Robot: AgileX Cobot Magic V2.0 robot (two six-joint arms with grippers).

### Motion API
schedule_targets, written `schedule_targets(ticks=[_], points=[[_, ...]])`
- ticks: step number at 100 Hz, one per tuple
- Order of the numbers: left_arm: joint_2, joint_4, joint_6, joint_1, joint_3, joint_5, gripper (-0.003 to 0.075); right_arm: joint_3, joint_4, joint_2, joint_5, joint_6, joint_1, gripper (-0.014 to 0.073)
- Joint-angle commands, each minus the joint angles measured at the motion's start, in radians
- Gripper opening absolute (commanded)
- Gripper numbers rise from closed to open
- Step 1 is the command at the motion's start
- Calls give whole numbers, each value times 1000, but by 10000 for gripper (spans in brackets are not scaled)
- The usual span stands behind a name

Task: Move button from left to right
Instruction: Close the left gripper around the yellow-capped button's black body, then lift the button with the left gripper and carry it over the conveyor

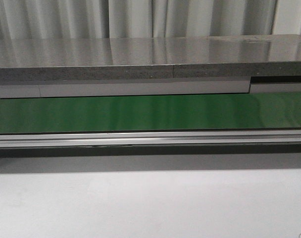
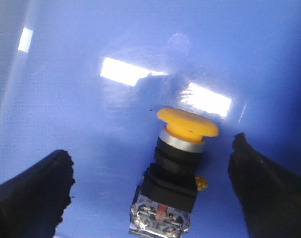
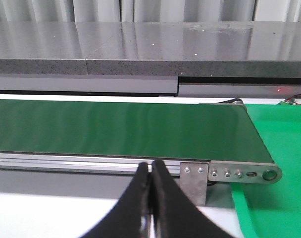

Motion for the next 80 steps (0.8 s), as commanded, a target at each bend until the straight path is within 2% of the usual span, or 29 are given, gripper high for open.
schedule_targets(ticks=[1, 65, 75, 80], points=[[-28, -10, 5, 2, -38, -8, 619, -15, -4, -20, -86, -6, -1, -68], [74, -27, 9, 2, -38, 14, 615, -15, -4, -20, -86, -6, -1, -68], [74, -29, 9, 2, -38, 14, 545, -15, -4, -20, -86, -6, -1, -68], [74, -33, 9, 2, -38, 14, 467, -15, -4, -20, -86, -6, -1, -68]])
